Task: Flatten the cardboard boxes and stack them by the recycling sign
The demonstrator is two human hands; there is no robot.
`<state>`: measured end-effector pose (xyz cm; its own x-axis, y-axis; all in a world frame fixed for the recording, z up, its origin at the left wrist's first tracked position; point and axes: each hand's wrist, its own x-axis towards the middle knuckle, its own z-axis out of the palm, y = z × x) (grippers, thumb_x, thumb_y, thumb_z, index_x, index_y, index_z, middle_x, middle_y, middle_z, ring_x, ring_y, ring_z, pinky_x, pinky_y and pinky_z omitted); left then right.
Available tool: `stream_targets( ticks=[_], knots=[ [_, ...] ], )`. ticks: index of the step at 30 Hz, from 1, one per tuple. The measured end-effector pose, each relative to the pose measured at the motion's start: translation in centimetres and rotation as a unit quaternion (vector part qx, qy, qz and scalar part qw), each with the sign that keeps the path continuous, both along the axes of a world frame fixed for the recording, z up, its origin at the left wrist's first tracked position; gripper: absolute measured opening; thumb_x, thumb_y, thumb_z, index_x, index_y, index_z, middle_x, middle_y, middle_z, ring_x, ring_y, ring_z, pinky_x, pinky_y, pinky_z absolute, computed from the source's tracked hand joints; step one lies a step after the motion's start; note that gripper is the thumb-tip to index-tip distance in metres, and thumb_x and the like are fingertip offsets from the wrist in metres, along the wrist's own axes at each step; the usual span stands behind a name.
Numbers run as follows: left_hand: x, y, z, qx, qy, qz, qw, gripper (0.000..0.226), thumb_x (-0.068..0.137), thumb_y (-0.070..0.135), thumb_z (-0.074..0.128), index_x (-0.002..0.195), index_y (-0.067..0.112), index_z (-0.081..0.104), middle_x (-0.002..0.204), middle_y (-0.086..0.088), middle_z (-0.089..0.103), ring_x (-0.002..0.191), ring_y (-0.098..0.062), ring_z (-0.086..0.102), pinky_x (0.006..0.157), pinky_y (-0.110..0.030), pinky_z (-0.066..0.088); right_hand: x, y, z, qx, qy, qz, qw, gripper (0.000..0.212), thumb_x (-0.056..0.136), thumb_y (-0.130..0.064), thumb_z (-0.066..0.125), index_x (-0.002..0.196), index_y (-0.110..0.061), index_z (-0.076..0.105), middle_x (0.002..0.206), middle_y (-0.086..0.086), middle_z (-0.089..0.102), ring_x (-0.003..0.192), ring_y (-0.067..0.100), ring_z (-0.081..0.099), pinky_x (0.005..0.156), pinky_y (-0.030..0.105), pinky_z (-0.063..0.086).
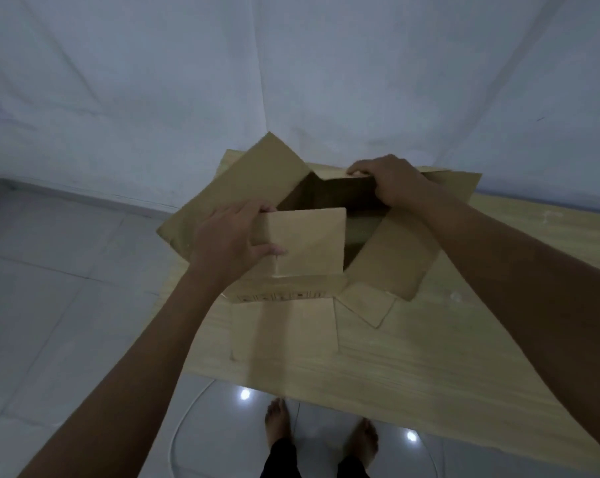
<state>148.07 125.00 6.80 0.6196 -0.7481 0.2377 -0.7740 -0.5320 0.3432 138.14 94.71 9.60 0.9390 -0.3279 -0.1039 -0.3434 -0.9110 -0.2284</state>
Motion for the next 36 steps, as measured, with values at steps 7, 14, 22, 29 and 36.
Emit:
stream_targets(
  ticks=[7,14,22,29,36],
  knots=[
    [-0.6,1.0,1.0,0.015,-0.048,0.119,0.992,0.061,0.069,0.059,0.082,0.121,0.036,0.059,0.114,0.005,0.071,0.113,-0.025,0.061,0.094,-0.043,0.039,-4.8,-1.1,-0.9,0.075,-0.003,-0.062,0.995,0.066,0.076,0.02,0.047,0.106,-0.035,0.07,0.133,0.01,0.063,0.12,0.029,0.059,0.098,0.038,0.049],
    [-0.2,0.5,1.4,0.08,-0.079,0.198,0.974,0.082,0.069,0.058,0.08,0.141,0.034,0.047,0.123,-0.002,0.06,0.109,-0.031,0.057,0.091,-0.048,0.041,-7.9,-2.1,1.2,0.112,0.096,-0.085,0.985,0.072,0.079,0.024,0.035,0.113,-0.024,0.075,0.137,0.008,0.062,0.131,0.025,0.052,0.114,0.035,0.037],
    [1.2,-0.1,2.2,0.193,-0.023,0.187,0.963,0.085,0.072,0.079,0.065,0.138,0.026,0.051,0.13,-0.007,0.058,0.122,-0.037,0.045,0.092,-0.051,0.043,-13.5,2.4,-2.8,0.053,-0.284,-0.341,0.895,0.046,0.069,-0.018,0.085,0.113,-0.021,0.074,0.13,0.015,0.059,0.125,0.032,0.051,0.104,0.033,0.034],
    [0.2,-0.3,3.8,0.223,-0.134,0.174,0.95,0.068,0.065,0.086,0.062,0.112,0.038,0.066,0.094,0.006,0.072,0.11,-0.023,0.056,0.099,-0.058,0.025,-11.2,11.4,-6.5,0.578,-0.28,-0.52,0.564,0.092,0.072,-0.077,0.061,0.144,-0.023,0.045,0.132,0.007,0.056,0.117,0.028,0.058,0.092,0.043,0.054],
    [-2.5,-0.1,5.2,0.243,-0.028,0.018,0.969,0.037,0.099,0.04,0.048,0.134,0.051,0.049,0.113,0.005,0.064,0.096,-0.024,0.063,0.069,-0.032,0.038,-6.0,14.8,-2.9,0.699,-0.318,-0.402,0.498,0.088,0.084,-0.047,0.073,0.153,-0.03,0.022,0.149,0.006,0.038,0.132,0.033,0.044,0.091,0.047,0.053]
  ],
)
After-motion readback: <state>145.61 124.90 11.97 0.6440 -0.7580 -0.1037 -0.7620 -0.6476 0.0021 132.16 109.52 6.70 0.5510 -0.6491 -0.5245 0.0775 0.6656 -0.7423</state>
